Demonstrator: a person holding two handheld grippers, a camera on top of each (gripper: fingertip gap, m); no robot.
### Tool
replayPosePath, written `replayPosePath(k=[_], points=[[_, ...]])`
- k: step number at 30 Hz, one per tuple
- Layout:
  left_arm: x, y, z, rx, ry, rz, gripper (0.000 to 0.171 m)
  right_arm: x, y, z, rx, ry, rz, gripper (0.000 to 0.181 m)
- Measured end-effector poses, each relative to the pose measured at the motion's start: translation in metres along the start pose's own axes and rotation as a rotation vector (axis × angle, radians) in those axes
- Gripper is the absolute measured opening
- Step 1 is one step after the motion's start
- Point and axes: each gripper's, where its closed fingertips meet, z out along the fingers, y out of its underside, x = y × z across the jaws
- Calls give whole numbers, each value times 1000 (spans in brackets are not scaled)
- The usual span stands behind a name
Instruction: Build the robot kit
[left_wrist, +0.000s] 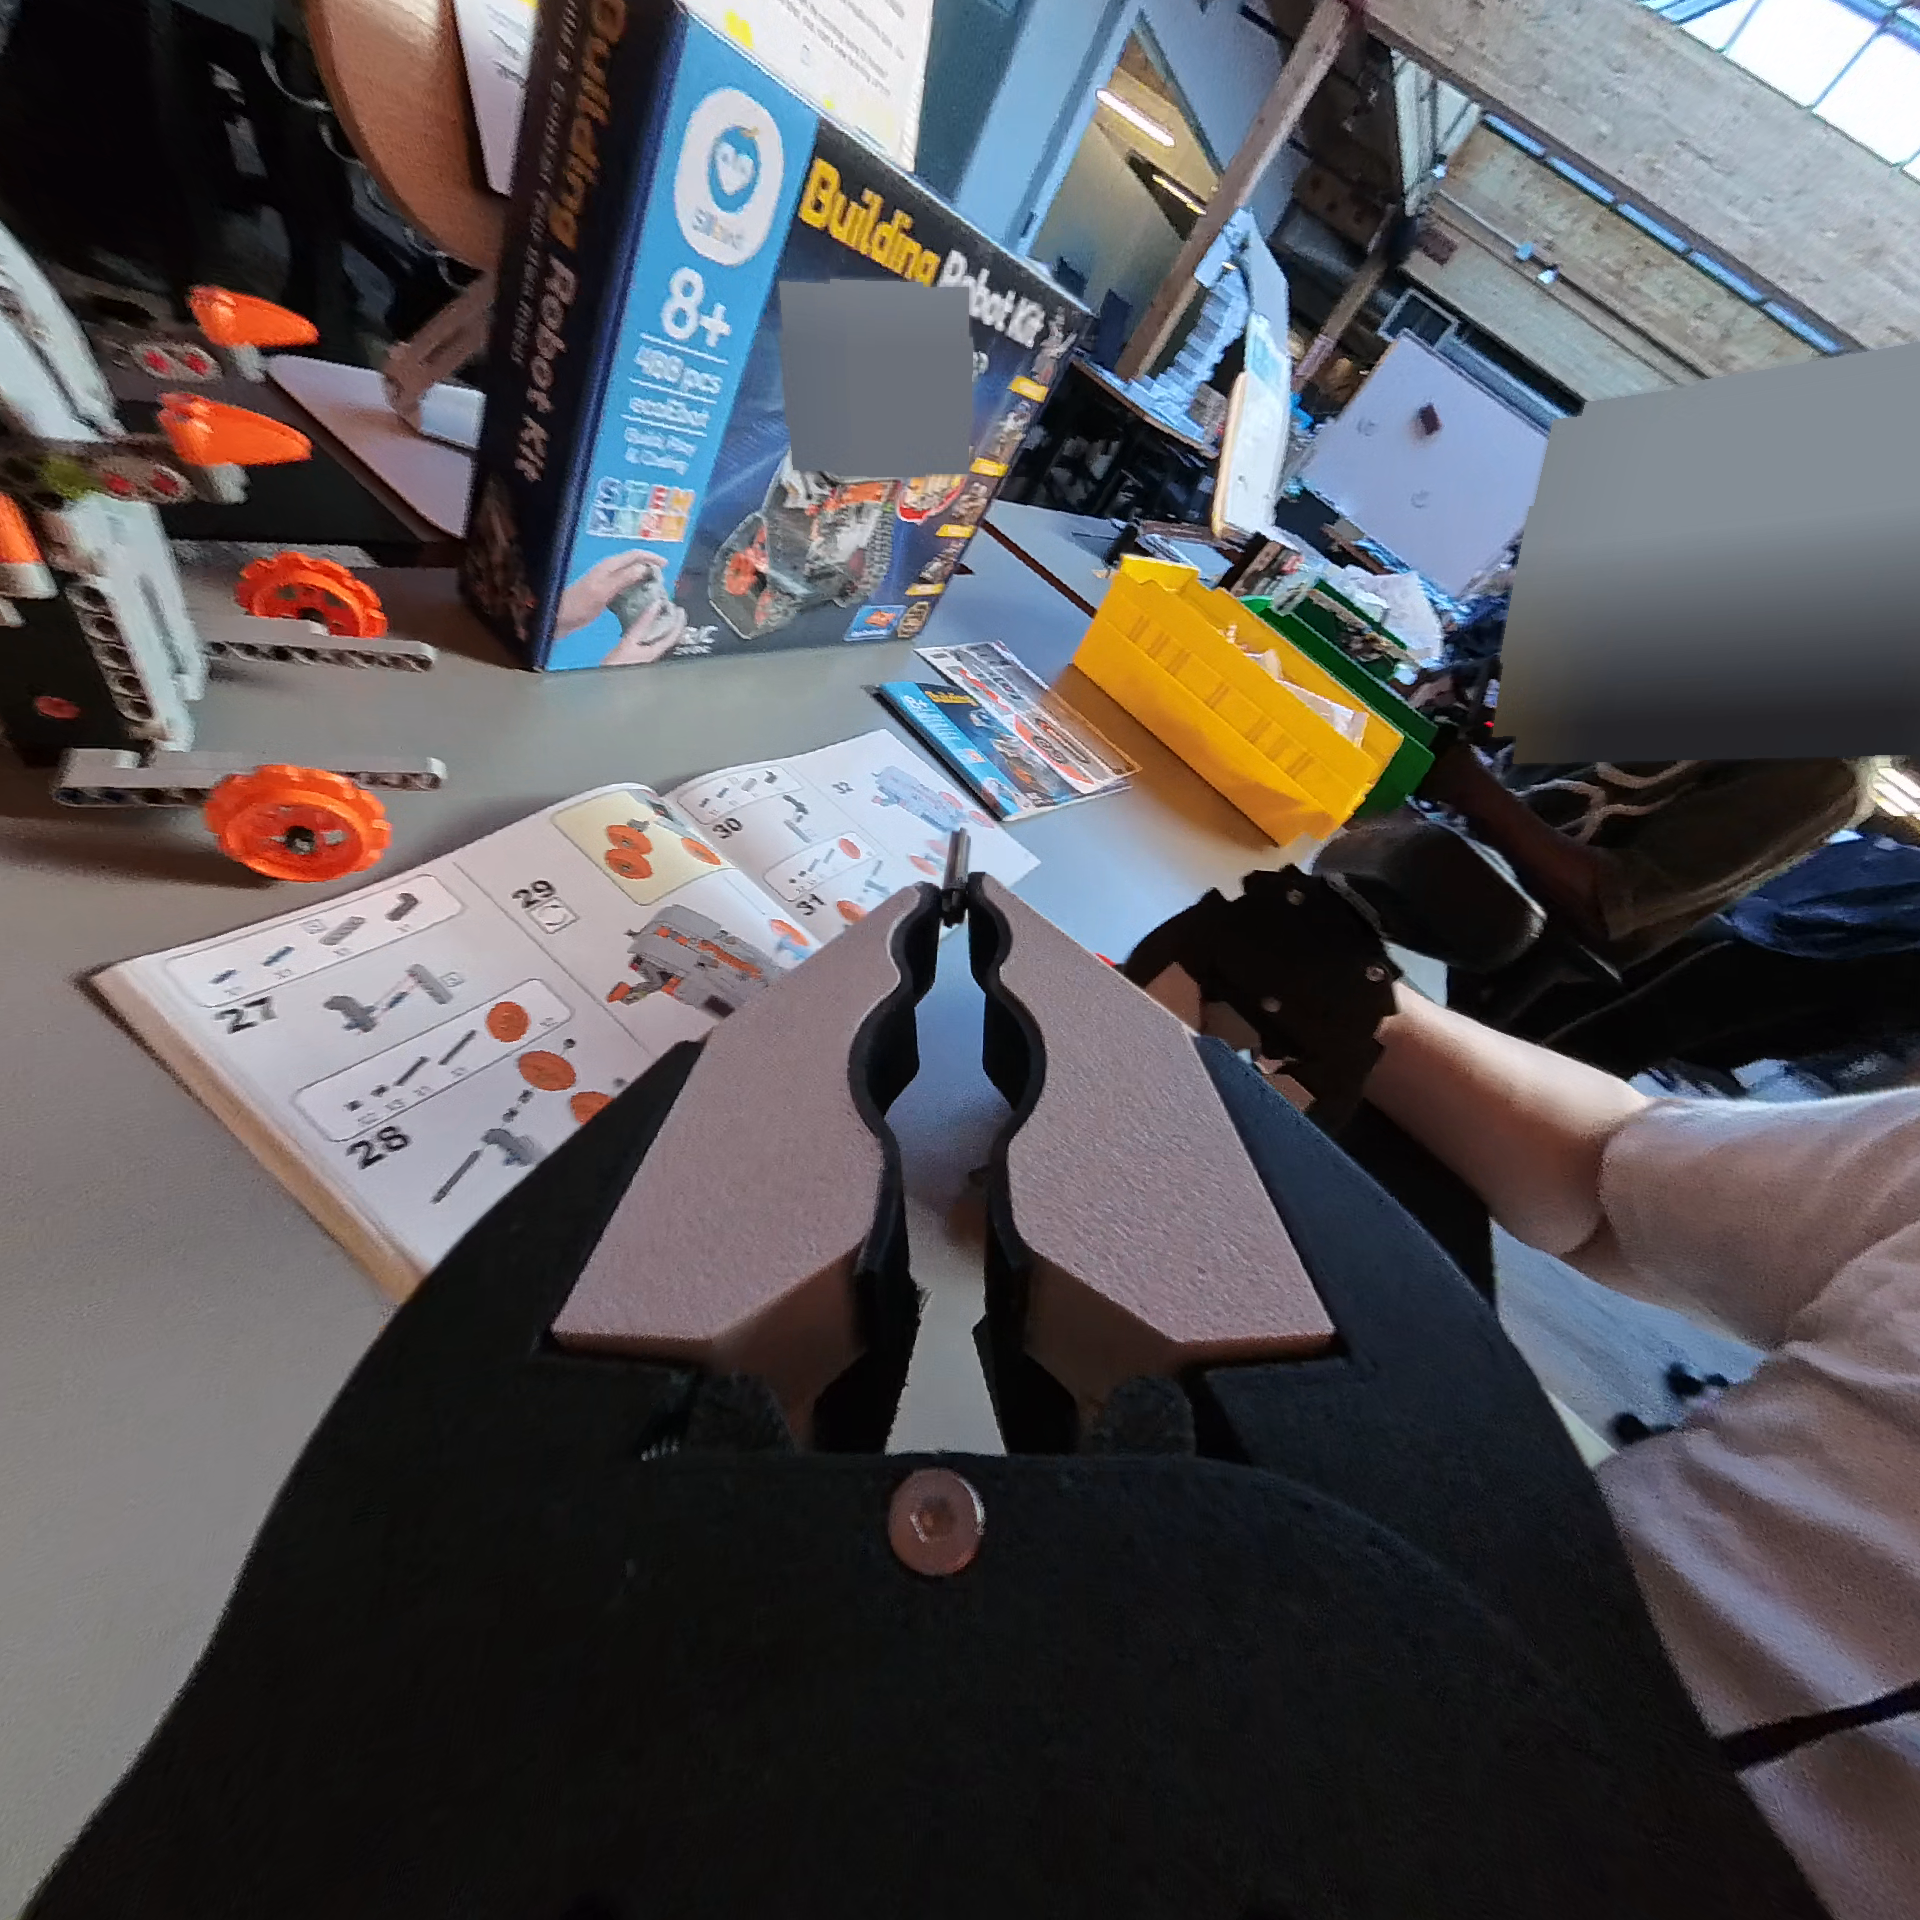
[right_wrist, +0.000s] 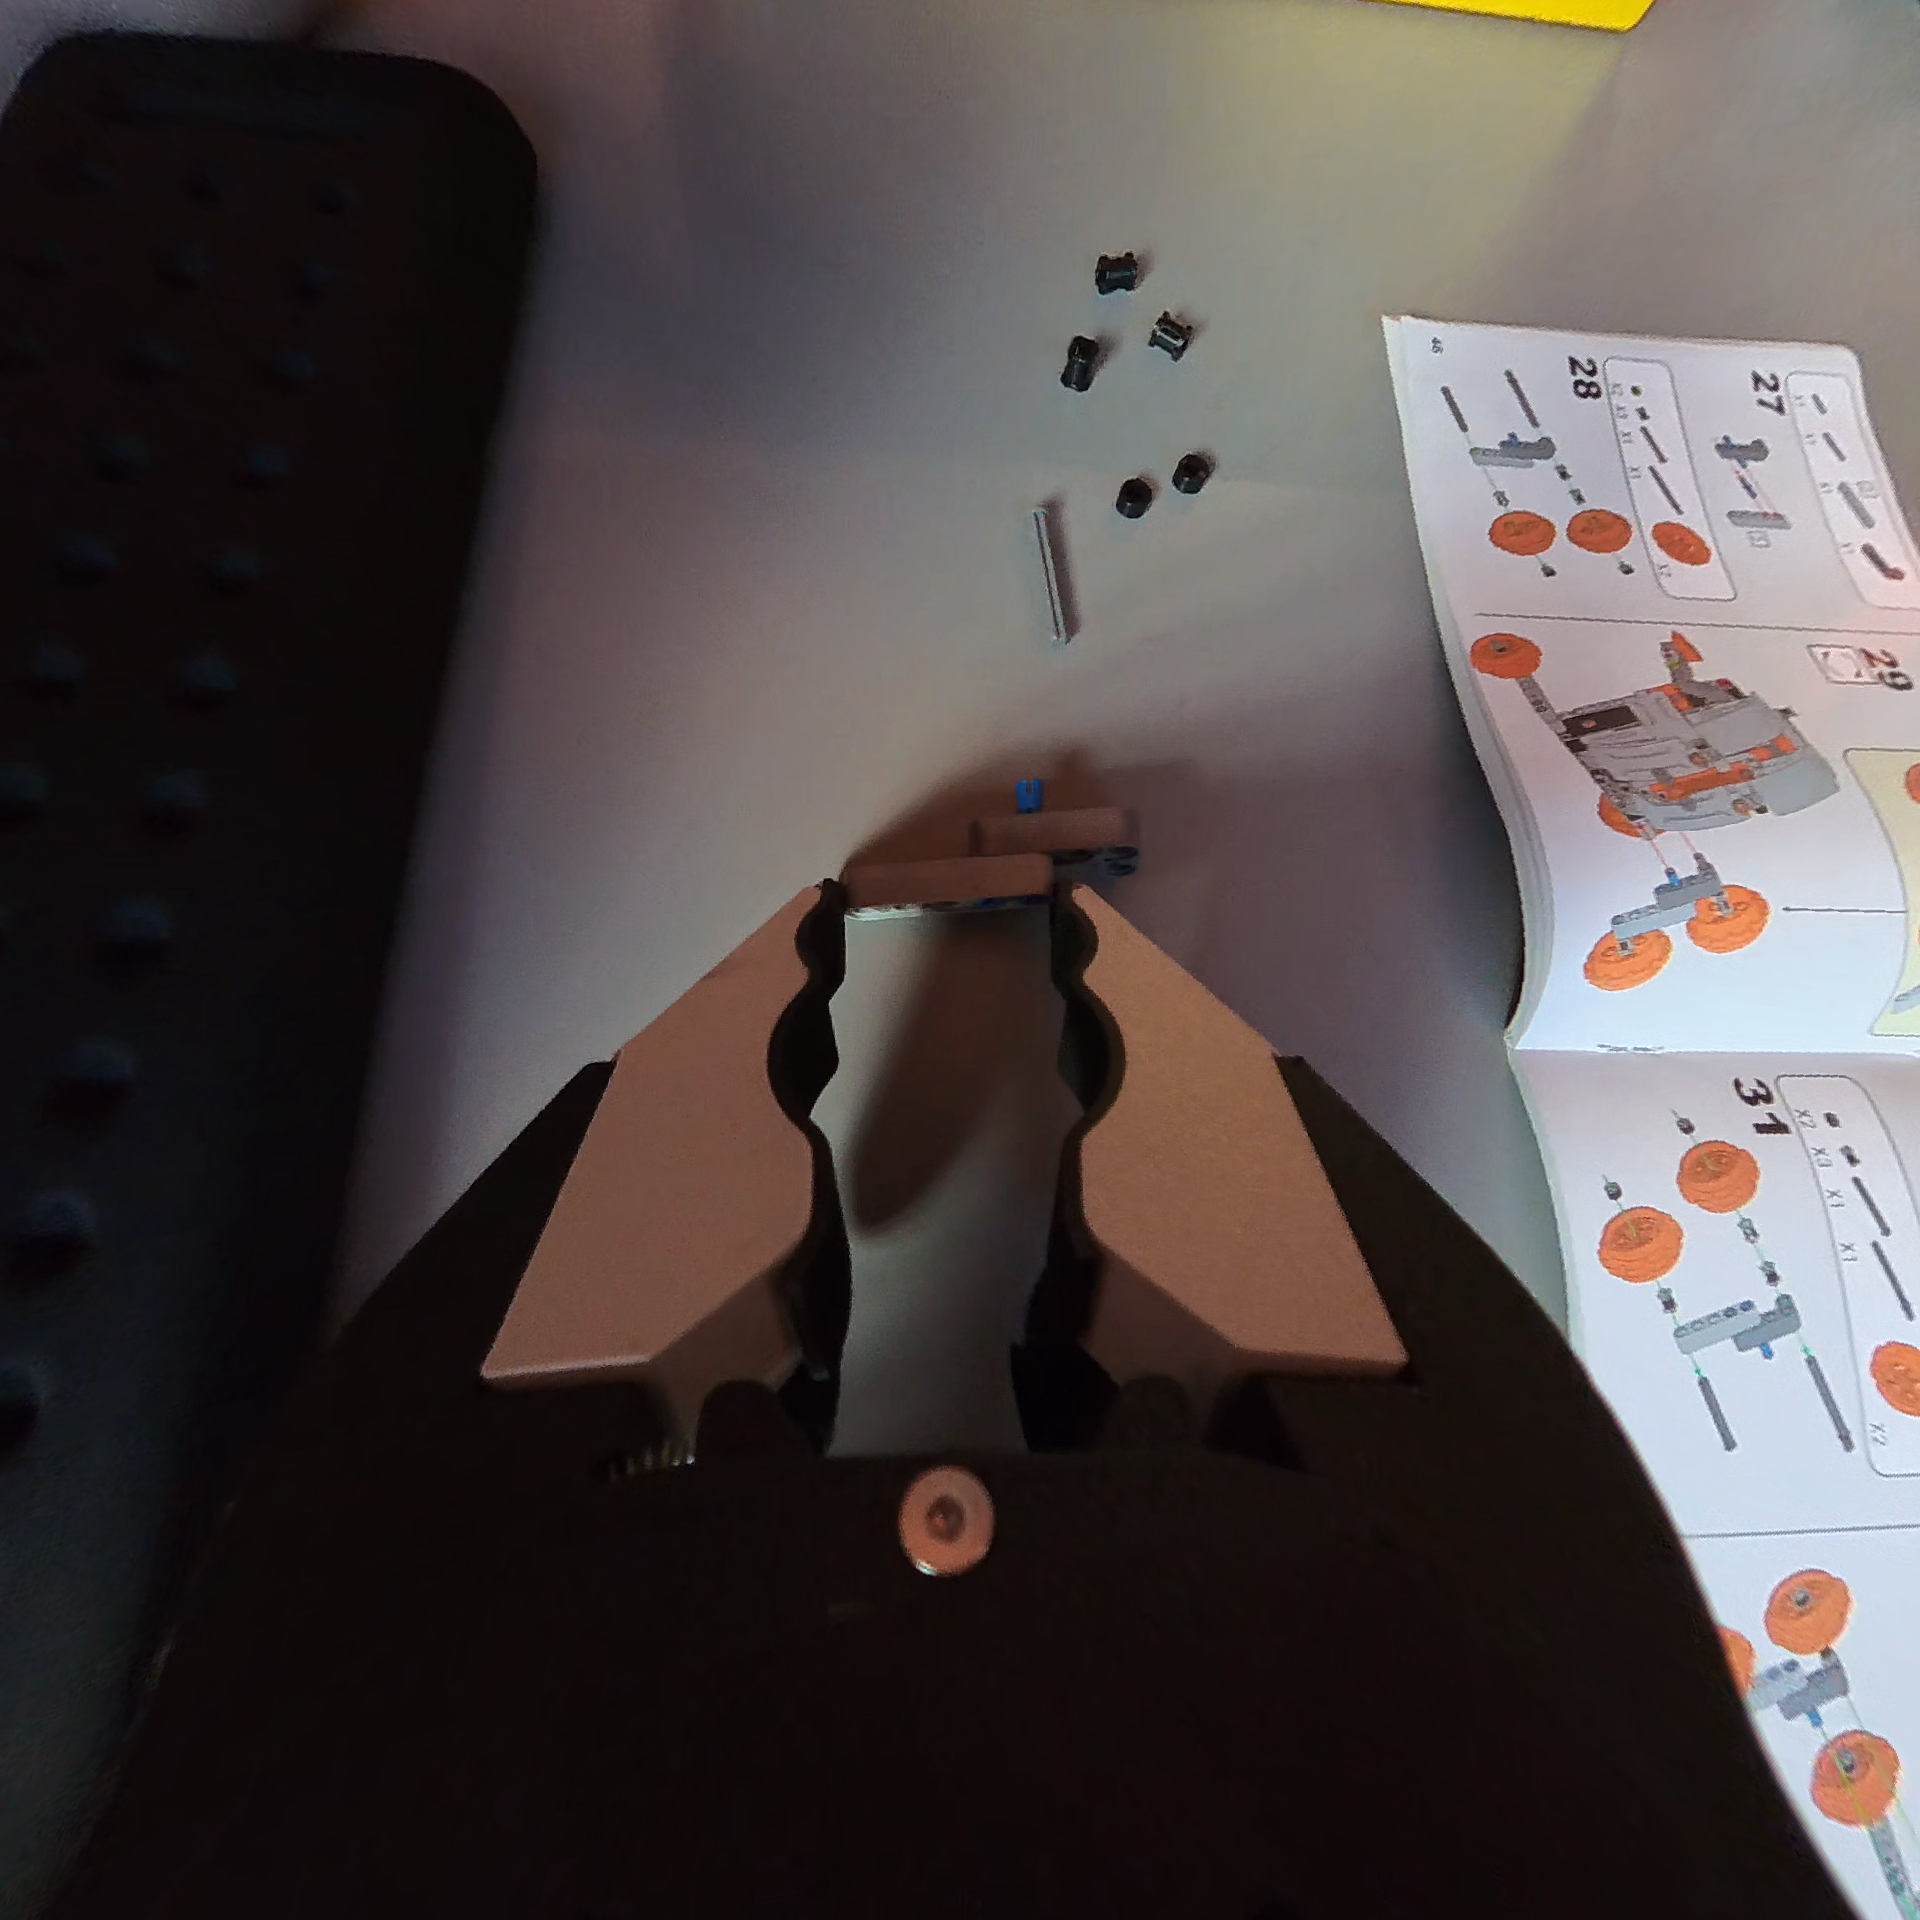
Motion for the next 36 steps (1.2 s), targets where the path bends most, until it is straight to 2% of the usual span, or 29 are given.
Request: replayPosePath(k=[6,9,12,22,36], points=[[-26,-5,-15,20,-195,28,2,9,-14,-15,64,90,-49,39],[-42,0,-20,-10,-297,30,1,16,-26,-31,141,104,-6,39],[-50,7,-20,-49,-341,20,1,26,-30,-46,196,135,18,39],[-48,7,-22,-50,-332,-5,2,29,-27,-43,188,158,-19,39],[-46,9,-20,-48,-295,-36,1,40,-34,-56,230,276,-101,38]])
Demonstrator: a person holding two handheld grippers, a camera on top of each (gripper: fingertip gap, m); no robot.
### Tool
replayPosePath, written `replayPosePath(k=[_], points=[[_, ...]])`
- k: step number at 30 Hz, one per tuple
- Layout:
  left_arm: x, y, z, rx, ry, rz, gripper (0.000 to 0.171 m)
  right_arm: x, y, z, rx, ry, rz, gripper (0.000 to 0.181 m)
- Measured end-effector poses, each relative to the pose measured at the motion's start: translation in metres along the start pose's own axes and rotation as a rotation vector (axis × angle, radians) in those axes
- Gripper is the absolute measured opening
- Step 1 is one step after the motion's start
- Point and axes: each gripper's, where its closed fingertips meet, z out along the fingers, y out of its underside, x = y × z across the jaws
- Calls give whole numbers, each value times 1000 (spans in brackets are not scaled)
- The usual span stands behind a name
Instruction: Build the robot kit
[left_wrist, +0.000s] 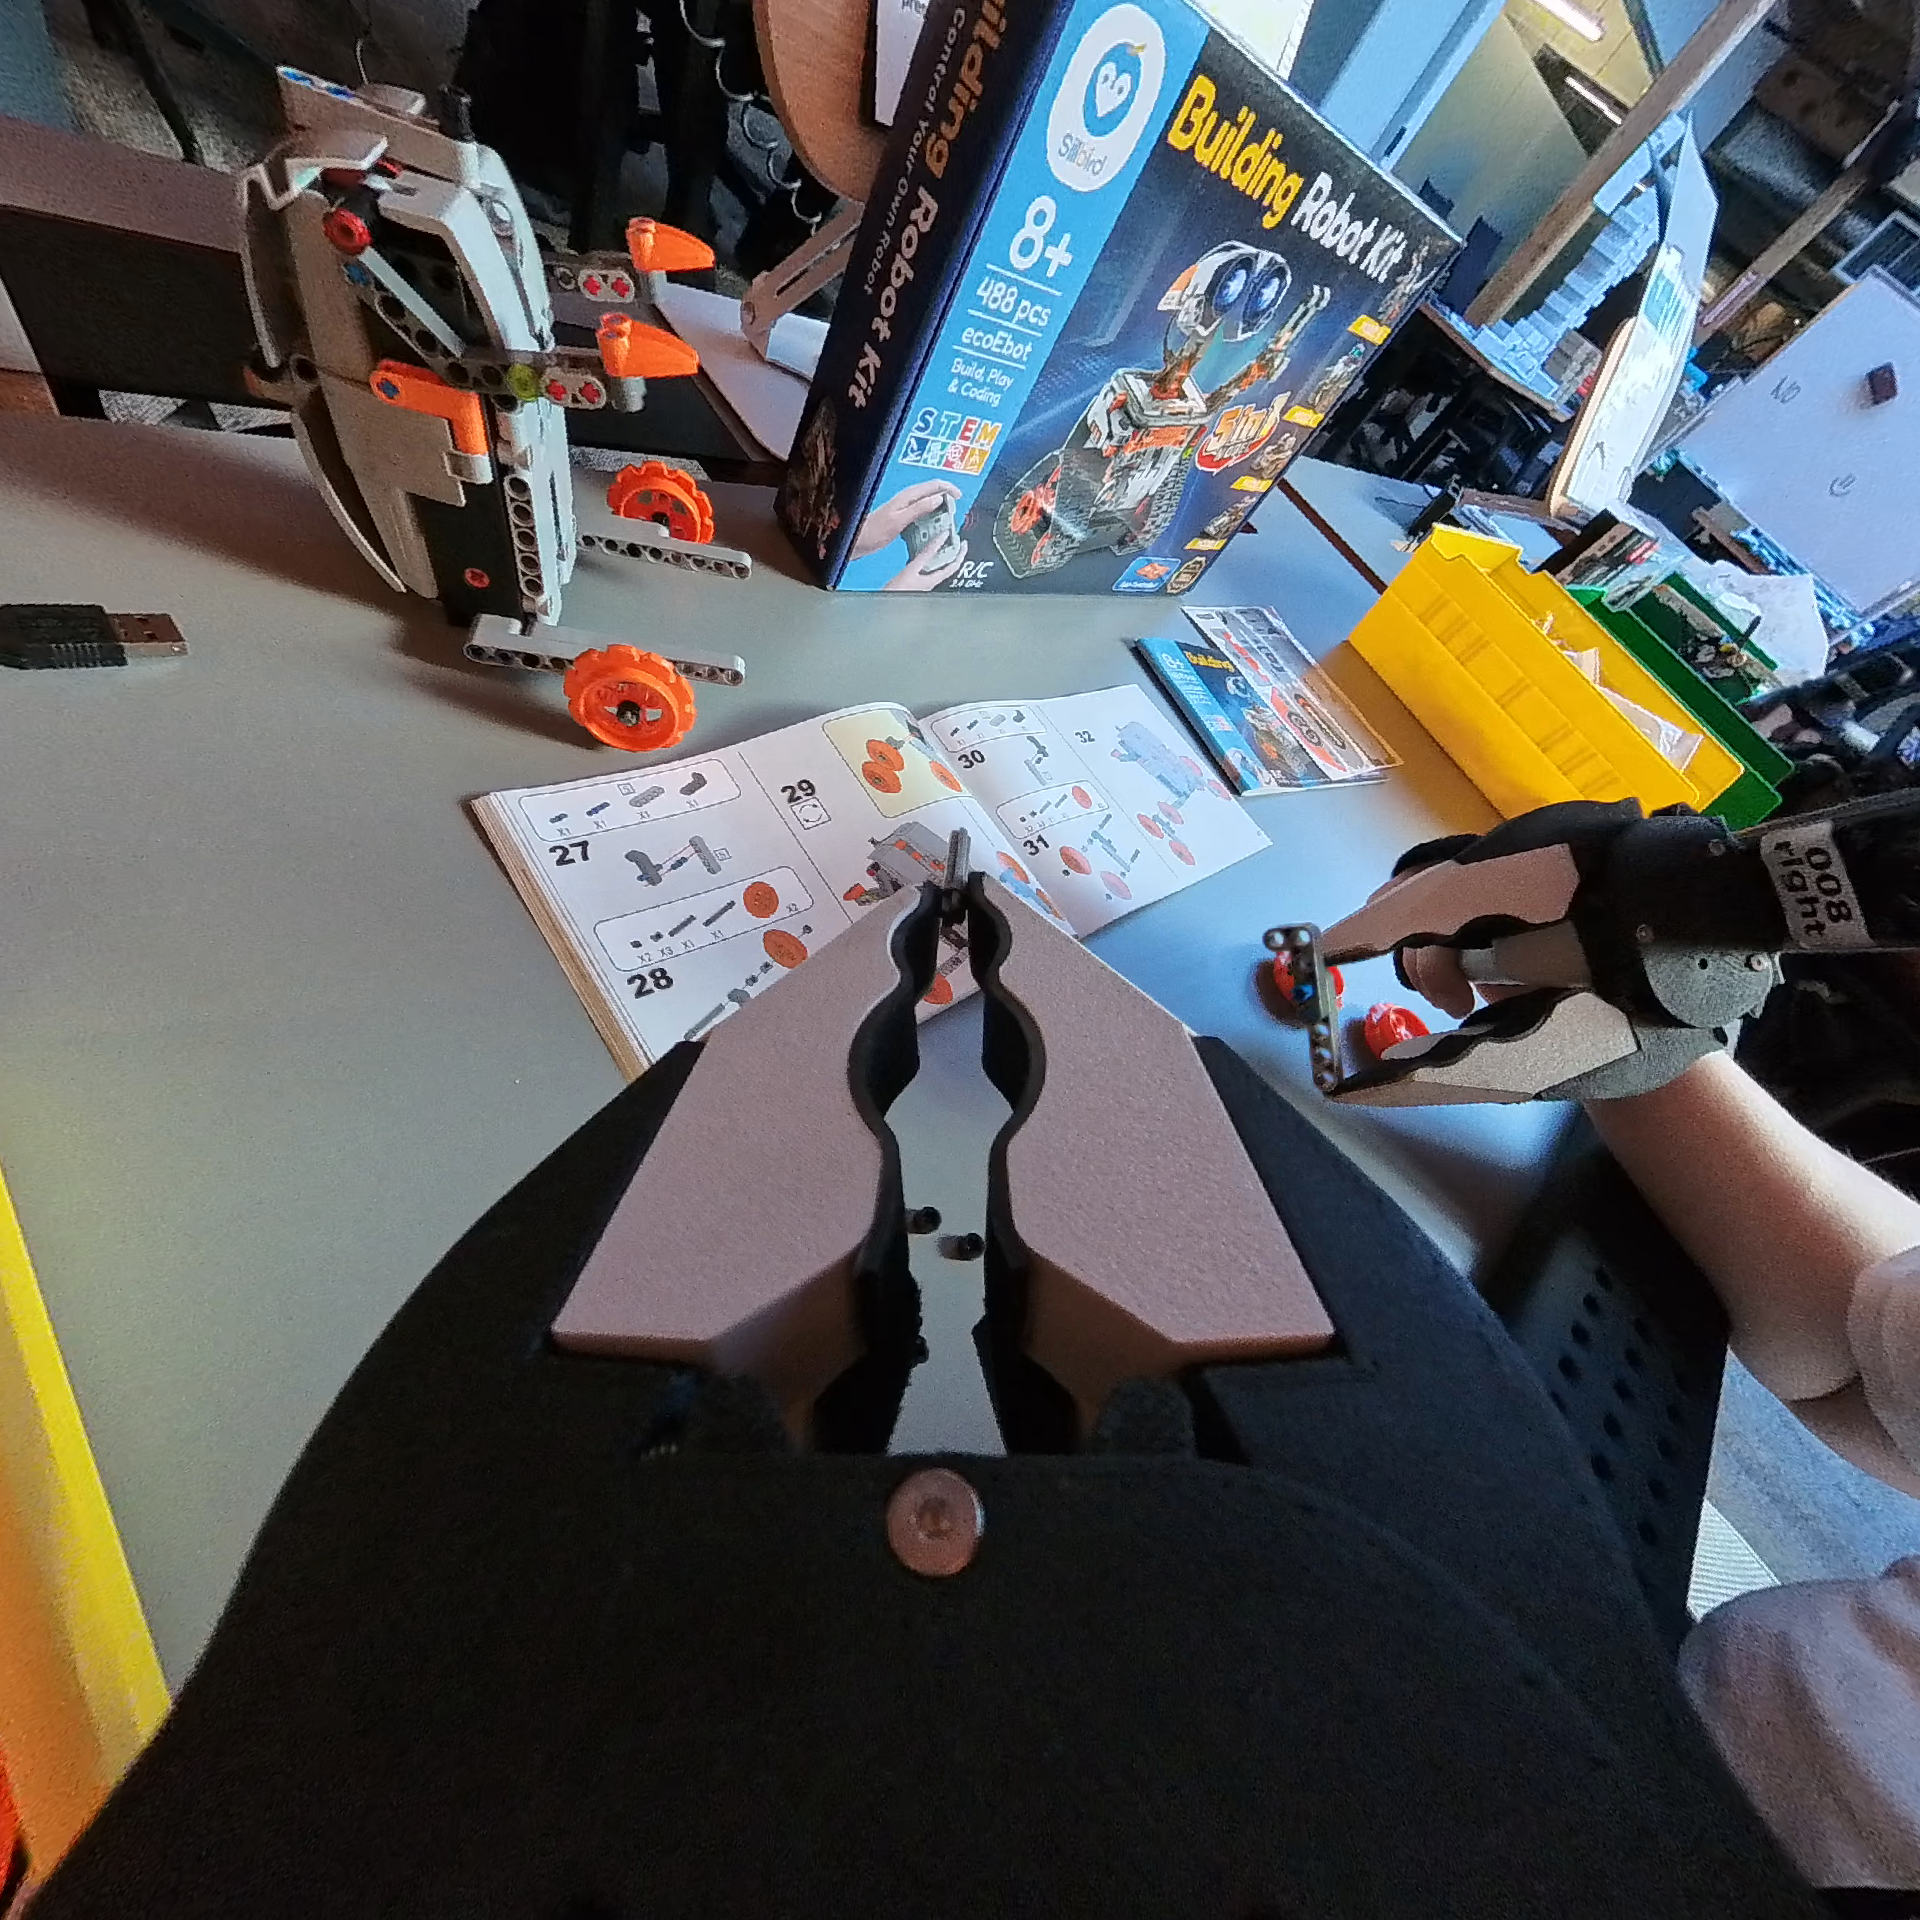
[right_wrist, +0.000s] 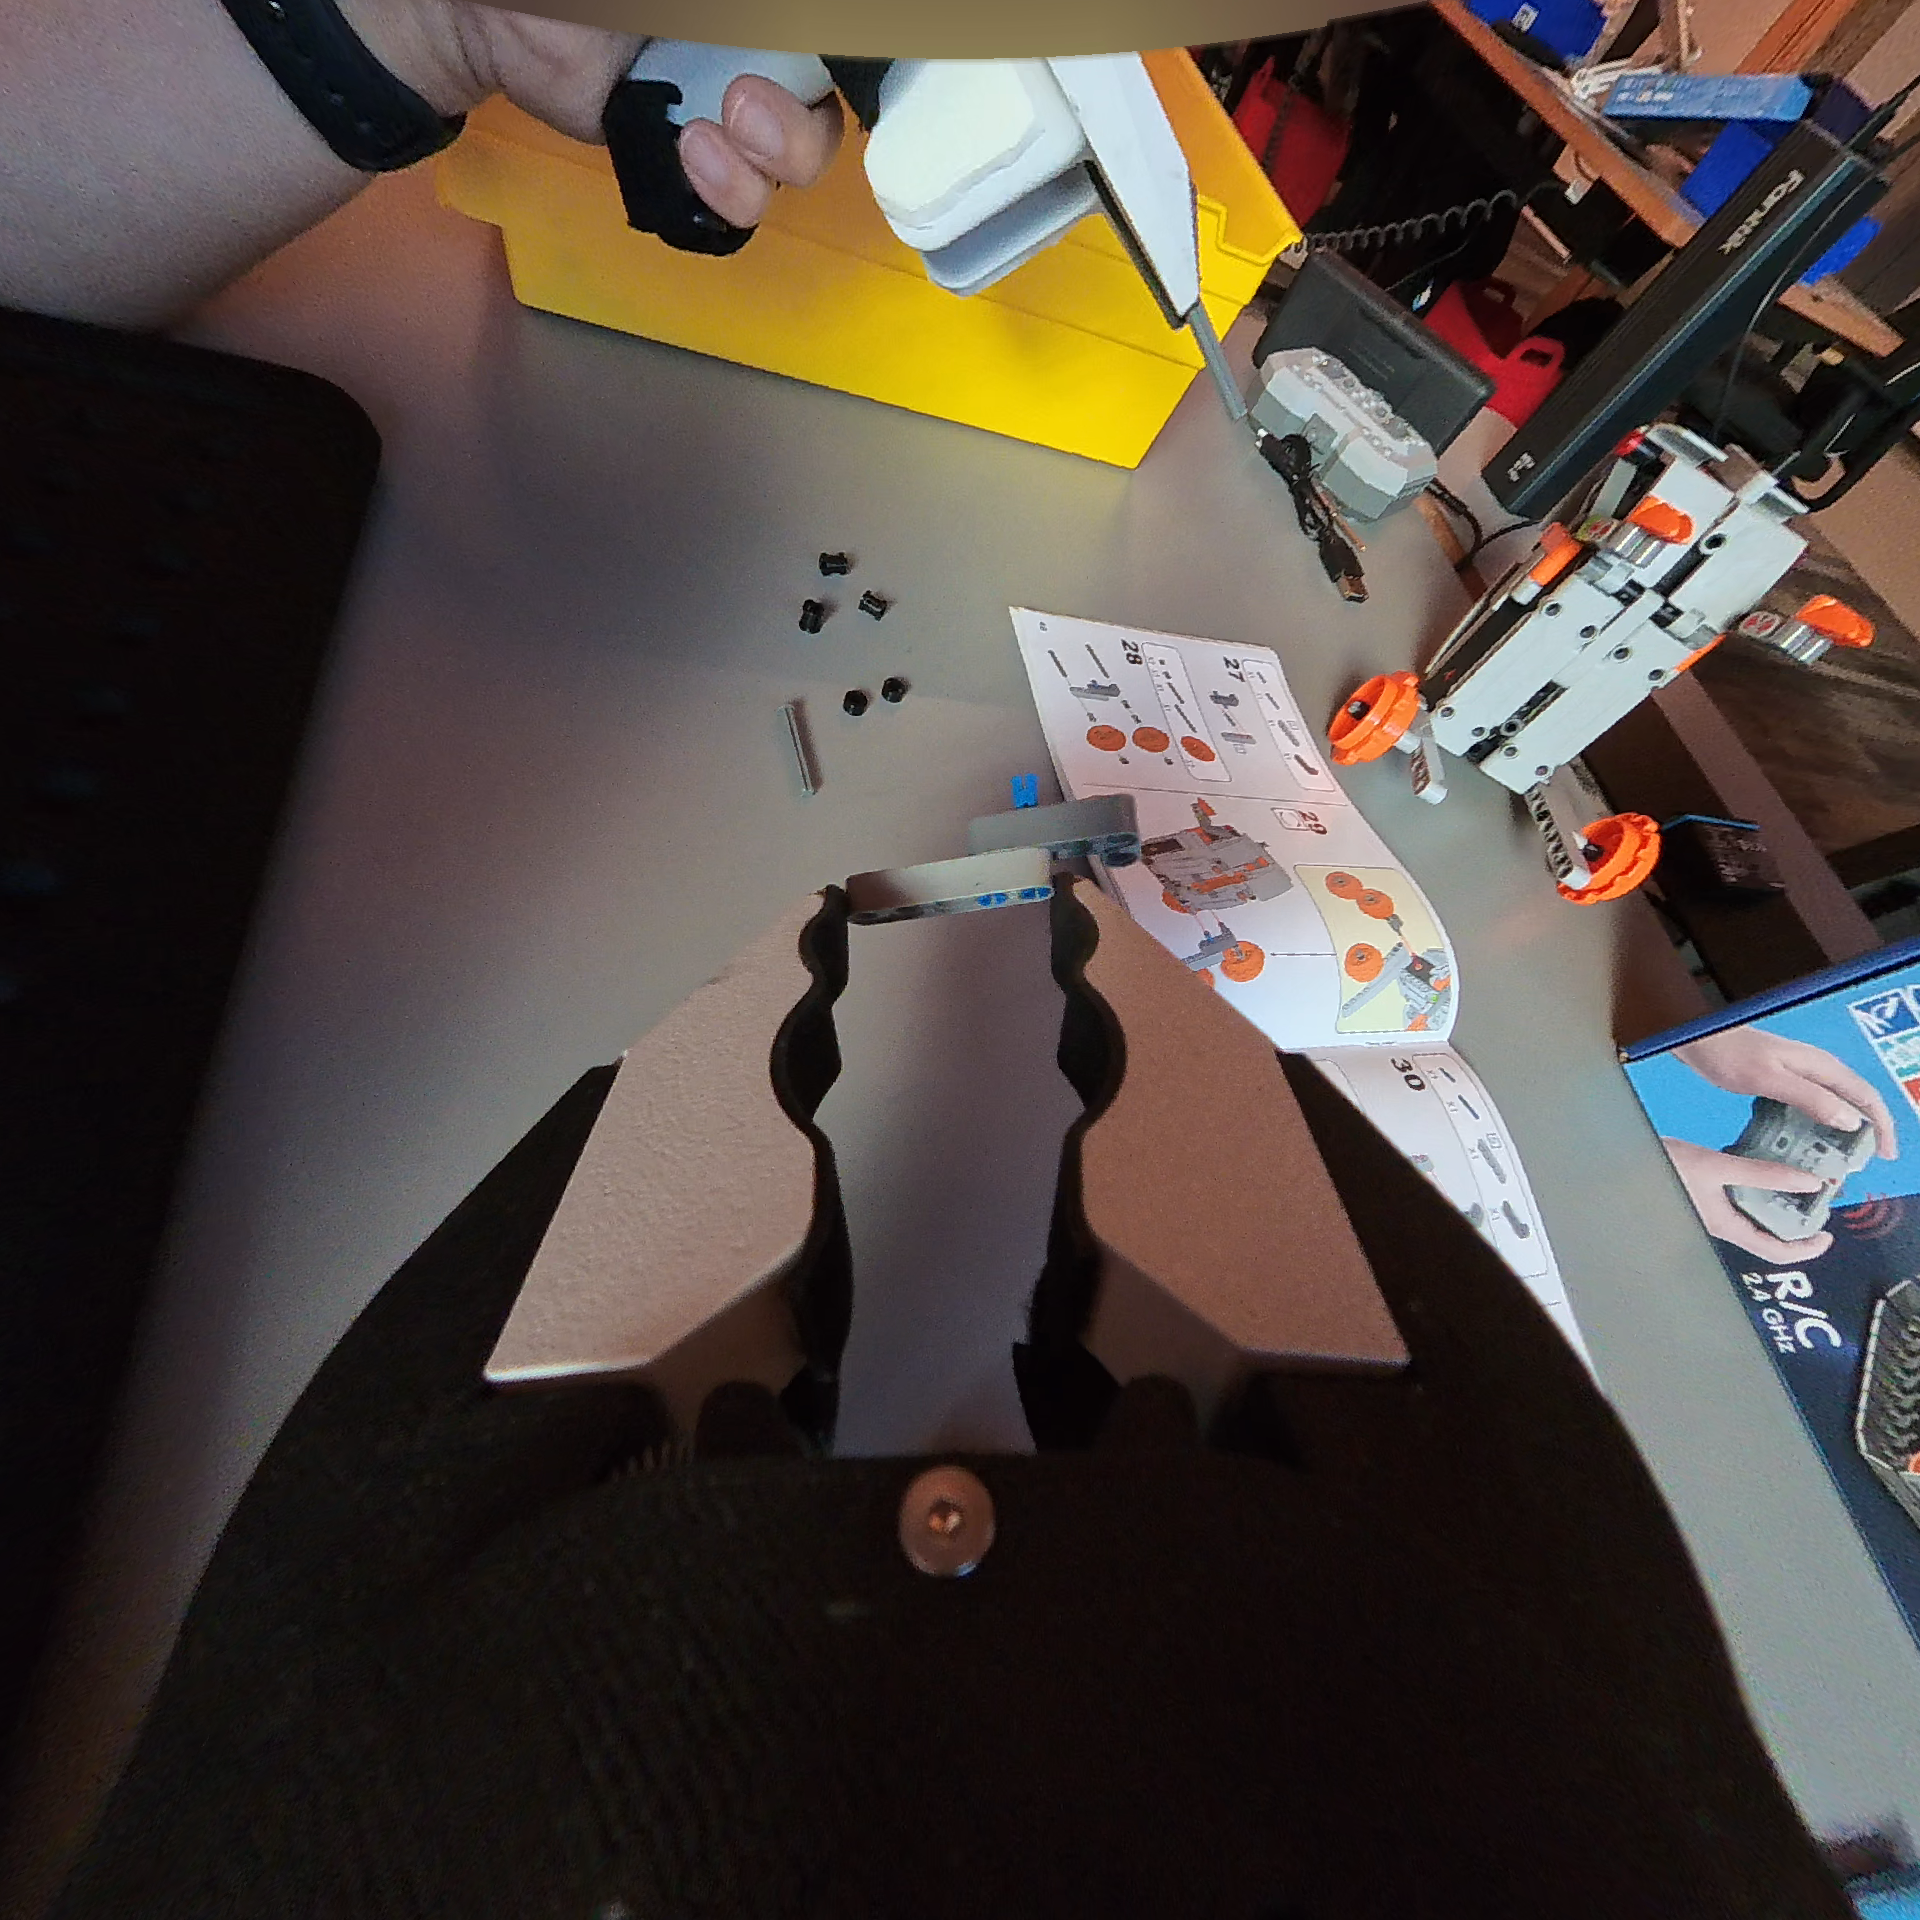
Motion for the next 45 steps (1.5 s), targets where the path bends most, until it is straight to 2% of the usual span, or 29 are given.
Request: replayPosePath(k=[8,12,15,19,23,26,28,31,33,35,37,42,45], points=[[-6,7,8,-27,-4,-6,1,0,-13,-3,54,37,-74,38],[10,-1,10,13,80,3,2,6,-19,-5,84,86,-140,38],[33,-16,9,69,188,98,2,22,-34,-13,149,150,-203,38],[97,-56,-3,135,358,201,2,39,-89,-45,258,224,-357,39],[156,-107,-25,205,404,365,2,51,-150,-81,299,252,-494,38],[200,-137,-51,254,515,414,2,62,-191,-104,340,261,-503,38],[217,-148,-67,289,550,424,2,63,-211,-116,384,287,-528,38],[218,-144,-75,322,515,471,2,54,-226,-122,438,320,-578,38],[217,-146,-82,314,499,473,2,51,-223,-117,410,309,-611,38],[219,-151,-91,363,495,470,2,54,-222,-117,402,330,-623,38],[221,-145,-89,328,484,495,2,47,-225,-119,441,289,-608,38],[234,-136,-85,282,555,502,2,43,-223,-118,414,283,-617,38],[232,-131,-73,247,523,522,2,41,-224,-119,441,265,-602,38]])
